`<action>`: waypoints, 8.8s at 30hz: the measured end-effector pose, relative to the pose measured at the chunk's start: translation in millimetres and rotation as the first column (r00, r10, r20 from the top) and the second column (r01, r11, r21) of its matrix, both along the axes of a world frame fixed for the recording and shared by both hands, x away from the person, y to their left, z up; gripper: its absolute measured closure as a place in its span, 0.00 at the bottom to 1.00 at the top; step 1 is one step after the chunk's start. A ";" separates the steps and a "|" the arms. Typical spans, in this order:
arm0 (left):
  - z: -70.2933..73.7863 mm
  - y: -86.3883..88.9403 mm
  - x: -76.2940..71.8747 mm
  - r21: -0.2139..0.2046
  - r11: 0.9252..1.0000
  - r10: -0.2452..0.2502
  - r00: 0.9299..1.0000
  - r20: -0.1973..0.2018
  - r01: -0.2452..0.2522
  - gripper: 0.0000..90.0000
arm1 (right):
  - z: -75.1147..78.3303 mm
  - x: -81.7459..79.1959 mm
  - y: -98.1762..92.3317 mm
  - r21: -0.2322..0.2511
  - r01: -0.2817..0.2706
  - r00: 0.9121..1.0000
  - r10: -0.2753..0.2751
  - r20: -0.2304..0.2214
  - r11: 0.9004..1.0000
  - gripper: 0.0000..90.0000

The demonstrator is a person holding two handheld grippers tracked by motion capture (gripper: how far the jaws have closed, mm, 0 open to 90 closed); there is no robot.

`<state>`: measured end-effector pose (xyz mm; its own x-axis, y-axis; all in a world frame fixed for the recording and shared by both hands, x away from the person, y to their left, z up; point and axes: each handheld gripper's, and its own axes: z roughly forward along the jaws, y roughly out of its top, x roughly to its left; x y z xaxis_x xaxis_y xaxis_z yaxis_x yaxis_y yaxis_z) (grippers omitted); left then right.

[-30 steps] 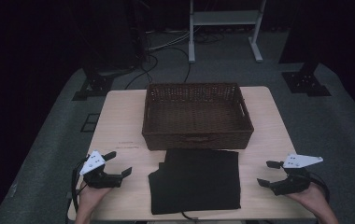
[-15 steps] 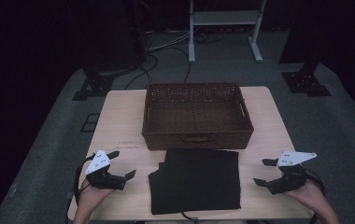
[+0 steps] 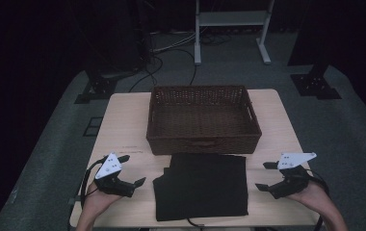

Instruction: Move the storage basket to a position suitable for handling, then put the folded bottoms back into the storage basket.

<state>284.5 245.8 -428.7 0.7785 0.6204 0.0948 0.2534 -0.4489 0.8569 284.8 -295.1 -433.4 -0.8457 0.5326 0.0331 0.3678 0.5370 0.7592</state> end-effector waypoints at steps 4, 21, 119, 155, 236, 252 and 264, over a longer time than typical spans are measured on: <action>1.4 -7.6 0.3 0.019 1.000 -0.021 1.000 0.000 0.021 0.02 | 4.2 1.0 6.3 -0.015 -0.023 1.000 0.023 0.007 1.000 0.18; 12.0 -35.5 2.1 0.080 0.991 -0.105 0.995 -0.002 0.104 0.02 | 23.3 7.7 29.3 -0.051 -0.097 0.995 0.098 0.019 0.994 0.17; -35.8 -170.8 55.2 0.249 0.838 -0.360 0.835 -0.416 0.485 0.07 | -32.5 54.3 136.5 -0.342 -0.332 0.939 0.272 -0.212 0.879 0.10; -33.9 -185.3 81.7 0.206 0.819 -0.349 0.750 -0.562 0.535 0.58 | -24.3 66.1 152.3 -0.390 -0.370 0.915 0.259 -0.308 0.843 0.63; 118.2 -175.9 55.0 0.290 0.825 -0.425 0.870 -0.249 0.486 0.80 | 122.0 41.7 116.8 -0.253 -0.336 0.939 0.344 -0.012 0.907 0.80; 141.6 -175.2 67.1 0.308 0.819 -0.426 0.872 -0.239 0.484 0.80 | 144.7 54.4 116.9 -0.241 -0.341 0.936 0.351 -0.001 0.909 0.80; 168.3 -175.3 78.1 0.339 0.817 -0.414 0.883 -0.220 0.467 0.80 | 166.1 65.2 118.4 -0.240 -0.321 0.942 0.335 0.017 0.916 0.80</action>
<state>362.6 70.5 -260.4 0.9812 0.1461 0.1261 0.0475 -0.8161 0.5760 350.1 -176.8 -267.3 -0.9711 0.2117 -0.1102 0.1008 0.7823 0.6147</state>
